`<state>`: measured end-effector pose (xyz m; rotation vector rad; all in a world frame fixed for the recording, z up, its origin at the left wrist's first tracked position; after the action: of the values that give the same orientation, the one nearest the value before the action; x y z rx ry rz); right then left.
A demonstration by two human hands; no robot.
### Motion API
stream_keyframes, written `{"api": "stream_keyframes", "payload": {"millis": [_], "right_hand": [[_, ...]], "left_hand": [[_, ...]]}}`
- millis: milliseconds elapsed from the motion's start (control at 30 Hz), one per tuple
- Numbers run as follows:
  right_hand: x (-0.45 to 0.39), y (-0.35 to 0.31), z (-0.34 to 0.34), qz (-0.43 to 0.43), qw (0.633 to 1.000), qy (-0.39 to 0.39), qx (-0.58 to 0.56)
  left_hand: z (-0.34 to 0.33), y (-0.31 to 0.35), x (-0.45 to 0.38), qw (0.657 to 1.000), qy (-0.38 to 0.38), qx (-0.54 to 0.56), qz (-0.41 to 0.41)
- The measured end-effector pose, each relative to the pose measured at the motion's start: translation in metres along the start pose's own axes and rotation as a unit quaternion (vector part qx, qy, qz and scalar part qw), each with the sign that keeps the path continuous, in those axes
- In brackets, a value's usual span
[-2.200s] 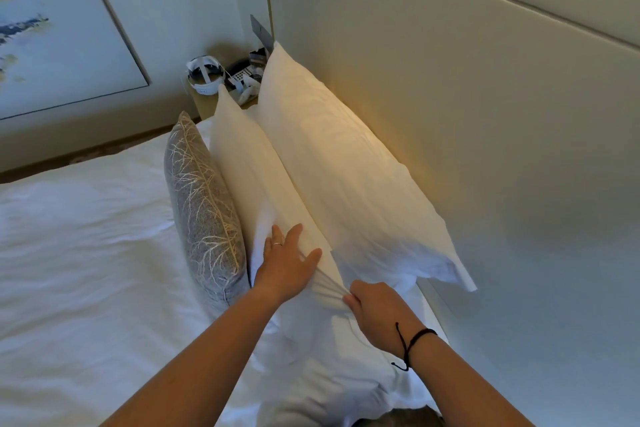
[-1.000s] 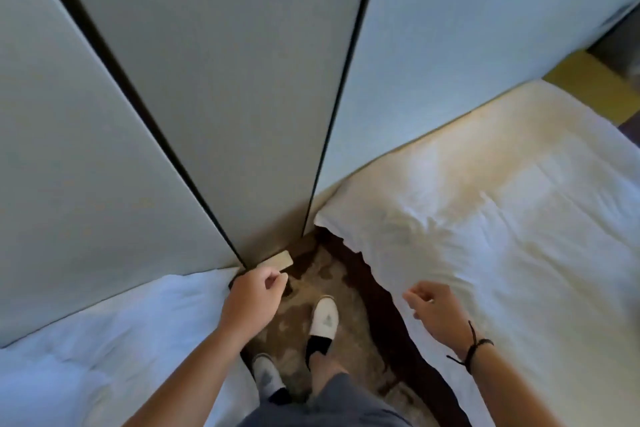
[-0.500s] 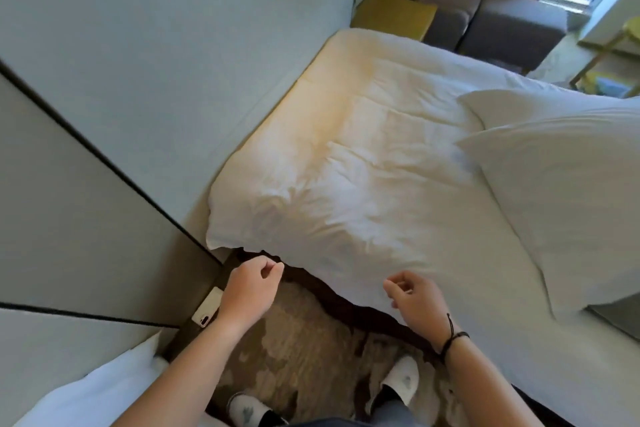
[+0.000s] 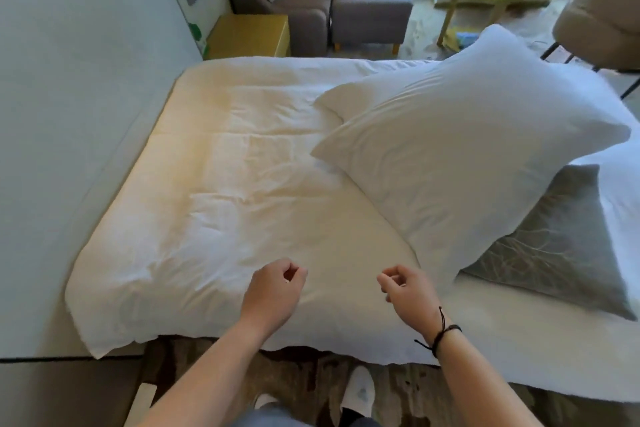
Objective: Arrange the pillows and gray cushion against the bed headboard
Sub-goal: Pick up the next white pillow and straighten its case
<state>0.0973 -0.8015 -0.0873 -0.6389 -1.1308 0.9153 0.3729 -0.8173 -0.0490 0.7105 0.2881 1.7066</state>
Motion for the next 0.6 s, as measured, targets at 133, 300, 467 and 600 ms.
{"api": "stream_keyframes", "payload": {"millis": [133,300,467,600], "right_hand": [[-0.012,0.008,0.03,-0.013,0.999,0.037,-0.034],[-0.015,0.019,0.079,-0.035,0.994,0.097,-0.028],[-0.015,0.022,0.156,-0.055,0.981,0.187,-0.003],[-0.024,0.029,0.192,-0.069,0.972,0.223,-0.021]], "left_hand": [[-0.018,0.043,-0.033,0.999,-0.018,-0.013,-0.036],[-0.059,0.102,-0.077,0.995,-0.049,0.004,-0.086],[-0.104,0.173,-0.103,0.982,-0.104,0.012,-0.155],[-0.124,0.202,-0.109,0.975,-0.126,-0.005,-0.182]]}}
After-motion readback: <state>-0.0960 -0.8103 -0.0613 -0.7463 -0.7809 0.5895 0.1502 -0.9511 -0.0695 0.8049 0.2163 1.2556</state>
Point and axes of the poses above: each hand's wrist, its own x-axis away from the middle knuckle, its own z-axis out of the back of the hand, y = z × x, the point moved 10 cm from there along -x, towards the middle knuckle, and after that the axes turned 11 degrees about -x, right-handed, at the moved point
